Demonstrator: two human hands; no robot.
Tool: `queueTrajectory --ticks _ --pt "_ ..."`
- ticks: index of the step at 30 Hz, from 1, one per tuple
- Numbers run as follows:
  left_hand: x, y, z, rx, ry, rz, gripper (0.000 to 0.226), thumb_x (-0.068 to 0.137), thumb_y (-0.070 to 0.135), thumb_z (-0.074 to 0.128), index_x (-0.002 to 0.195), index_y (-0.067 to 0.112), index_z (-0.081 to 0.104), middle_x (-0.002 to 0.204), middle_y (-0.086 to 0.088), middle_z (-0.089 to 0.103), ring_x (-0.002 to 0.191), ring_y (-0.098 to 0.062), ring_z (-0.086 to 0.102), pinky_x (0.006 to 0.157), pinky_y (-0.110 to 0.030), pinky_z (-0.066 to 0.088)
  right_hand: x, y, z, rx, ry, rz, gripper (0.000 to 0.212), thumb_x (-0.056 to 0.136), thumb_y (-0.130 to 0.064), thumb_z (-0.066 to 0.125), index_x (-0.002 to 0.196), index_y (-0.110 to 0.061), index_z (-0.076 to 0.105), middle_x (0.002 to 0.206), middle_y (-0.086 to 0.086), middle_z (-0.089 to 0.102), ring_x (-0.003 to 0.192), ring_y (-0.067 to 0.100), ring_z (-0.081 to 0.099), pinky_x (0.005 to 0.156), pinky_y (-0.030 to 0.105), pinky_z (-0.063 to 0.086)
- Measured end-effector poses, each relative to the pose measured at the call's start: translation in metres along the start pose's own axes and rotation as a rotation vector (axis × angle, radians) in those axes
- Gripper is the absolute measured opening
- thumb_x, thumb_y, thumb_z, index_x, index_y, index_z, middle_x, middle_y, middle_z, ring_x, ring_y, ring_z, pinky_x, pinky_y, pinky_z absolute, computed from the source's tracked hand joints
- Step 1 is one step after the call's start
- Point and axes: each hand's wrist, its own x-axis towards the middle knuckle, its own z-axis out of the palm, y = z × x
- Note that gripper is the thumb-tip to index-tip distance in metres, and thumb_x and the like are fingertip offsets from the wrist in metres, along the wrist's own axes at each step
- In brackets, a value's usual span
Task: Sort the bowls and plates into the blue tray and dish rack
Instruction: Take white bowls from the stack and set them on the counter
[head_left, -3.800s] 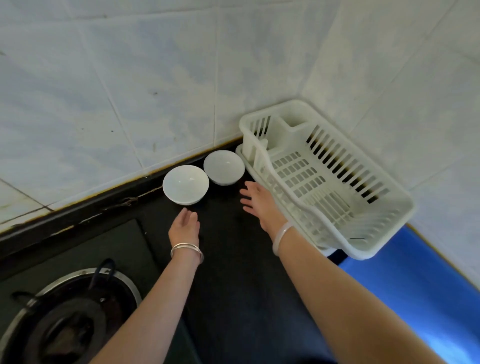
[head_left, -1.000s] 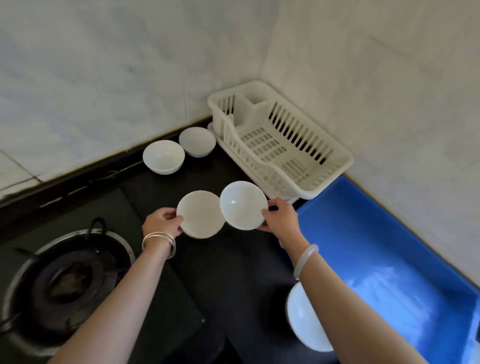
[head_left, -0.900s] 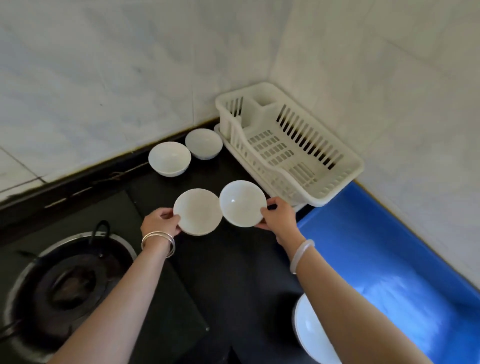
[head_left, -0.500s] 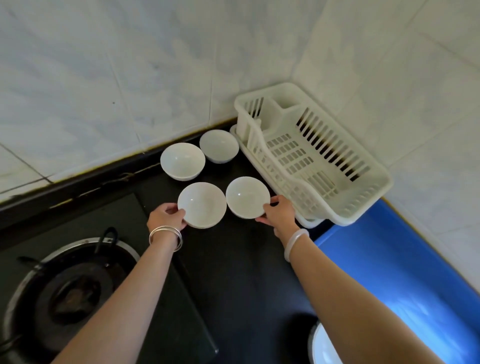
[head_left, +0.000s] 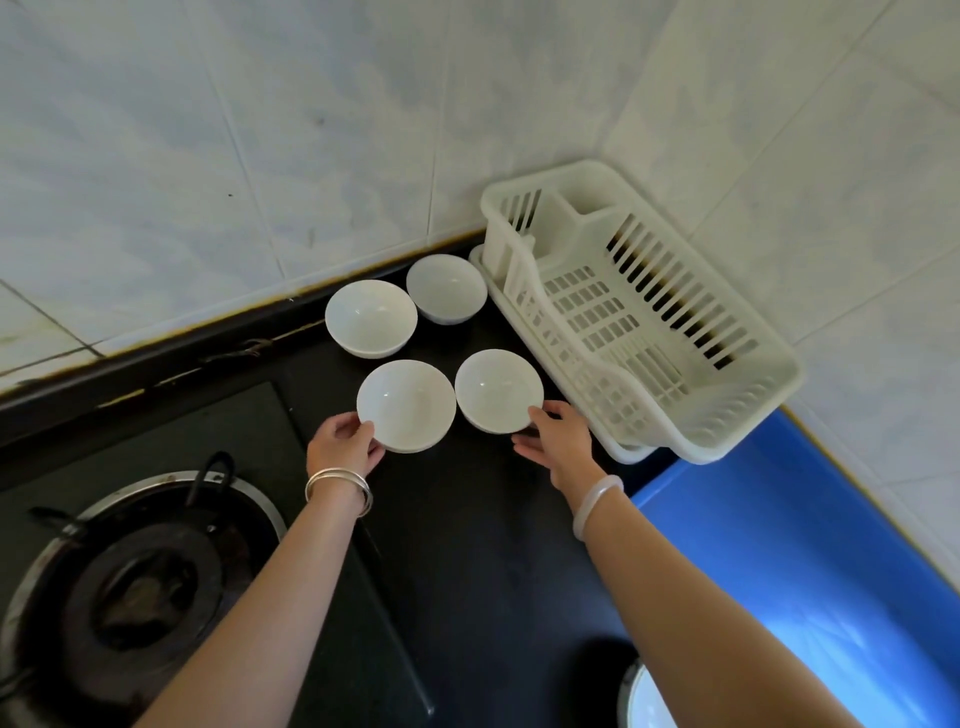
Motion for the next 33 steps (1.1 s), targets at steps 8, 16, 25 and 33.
queueTrajectory --ticks 8,16,25,33 --pt "-0.020 -0.011 0.007 -0.310 -0.062 -0.200 0.037 0.088 0.008 0.057 0.125 0.010 0.051 0.129 -0.014 0.052 0.111 -0.028 0.055 0.078 -0.039 0.056 -0.004 0.011 0.006 0.420 -0.096 0.061 0.045 0.093 -0.006 0.056 0.136 -0.014 0.049 0.134 0.013 0.052 0.095 0.027 0.064 0.069 0.031 0.058" --pt "-0.020 -0.004 0.022 -0.326 0.002 -0.220 0.039 0.087 0.007 0.057 0.126 0.012 0.050 0.131 -0.012 0.051 0.118 -0.030 0.053 0.084 -0.041 0.056 0.010 -0.006 0.026 0.411 -0.062 0.032 0.044 0.093 -0.006 0.055 0.136 -0.013 0.048 0.131 0.013 0.055 0.087 0.022 0.065 0.071 0.030 0.057" --pt "-0.022 -0.007 0.026 -0.339 0.041 -0.185 0.035 0.086 0.006 0.059 0.118 0.016 0.054 0.131 -0.010 0.050 0.115 -0.029 0.055 0.076 -0.039 0.058 0.022 -0.015 0.038 0.394 -0.066 0.005 0.042 0.093 -0.006 0.055 0.134 -0.012 0.050 0.128 0.014 0.057 0.082 0.020 0.064 0.075 0.031 0.057" --pt "-0.021 -0.011 0.028 -0.341 0.065 -0.149 0.036 0.087 0.008 0.058 0.122 0.016 0.054 0.134 -0.009 0.050 0.117 -0.029 0.055 0.070 -0.034 0.057 0.016 -0.017 0.032 0.323 -0.137 0.037 0.047 0.096 -0.020 0.052 0.141 -0.020 0.041 0.135 0.011 0.054 0.096 0.025 0.064 0.073 0.032 0.055"
